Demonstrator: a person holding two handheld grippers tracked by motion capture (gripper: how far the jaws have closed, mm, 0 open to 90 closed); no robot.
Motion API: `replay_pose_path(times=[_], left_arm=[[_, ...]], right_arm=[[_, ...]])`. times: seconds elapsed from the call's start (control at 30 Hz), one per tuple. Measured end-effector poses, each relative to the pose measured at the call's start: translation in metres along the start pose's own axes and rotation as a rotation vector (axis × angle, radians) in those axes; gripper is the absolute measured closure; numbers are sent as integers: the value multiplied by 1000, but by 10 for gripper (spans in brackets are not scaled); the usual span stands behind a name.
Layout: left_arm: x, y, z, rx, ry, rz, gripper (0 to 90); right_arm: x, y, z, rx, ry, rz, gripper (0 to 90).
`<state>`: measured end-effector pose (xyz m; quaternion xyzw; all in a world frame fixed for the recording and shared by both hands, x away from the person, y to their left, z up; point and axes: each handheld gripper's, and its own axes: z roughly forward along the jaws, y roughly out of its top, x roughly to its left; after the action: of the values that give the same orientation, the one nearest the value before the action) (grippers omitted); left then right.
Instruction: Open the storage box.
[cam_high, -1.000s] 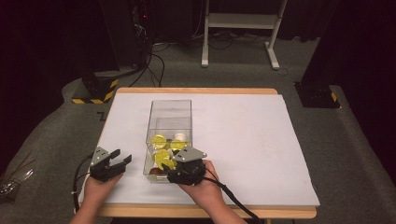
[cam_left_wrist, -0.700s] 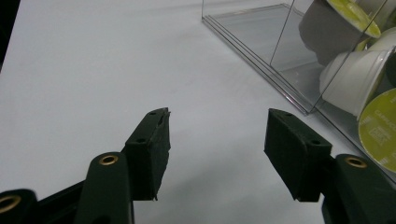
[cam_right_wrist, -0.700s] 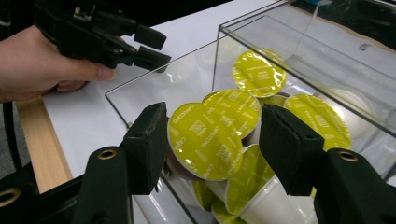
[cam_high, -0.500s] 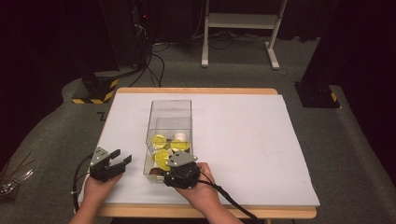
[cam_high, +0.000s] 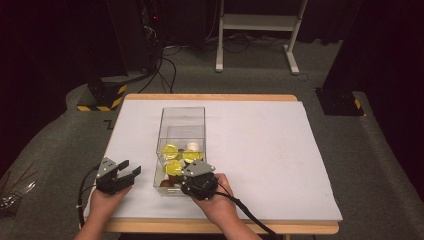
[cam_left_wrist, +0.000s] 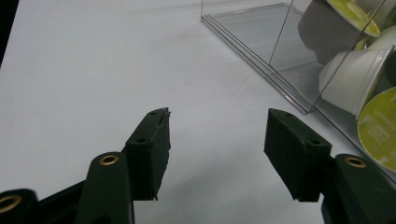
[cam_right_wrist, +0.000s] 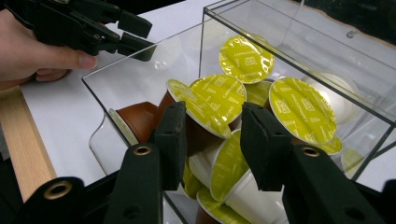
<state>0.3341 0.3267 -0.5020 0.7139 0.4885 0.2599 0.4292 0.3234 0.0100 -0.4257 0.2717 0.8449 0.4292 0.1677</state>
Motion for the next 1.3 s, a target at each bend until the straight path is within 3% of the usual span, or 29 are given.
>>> replay_pose_path(times=[0.23, 0.47, 0.73, 0.9, 1.03, 1.3], left_arm=[[0, 0, 0, 2, 1, -1, 409], [0, 0, 0, -2, 0, -13, 409], [1, 0, -1, -6, -7, -15, 409], [2, 0, -2, -7, -9, -15, 409], [2, 0, -2, -7, -11, -15, 410], [2, 0, -2, -8, -12, -14, 410]], right_arm=[[-1, 1, -1, -10, 28, -1, 629], [7, 9, 7, 1, 55, -41, 569], [13, 15, 12, 14, 58, -62, 572], [15, 14, 17, 42, 65, -73, 640], [15, 15, 14, 20, 82, -72, 763], [16, 14, 5, -15, 83, -95, 874]])
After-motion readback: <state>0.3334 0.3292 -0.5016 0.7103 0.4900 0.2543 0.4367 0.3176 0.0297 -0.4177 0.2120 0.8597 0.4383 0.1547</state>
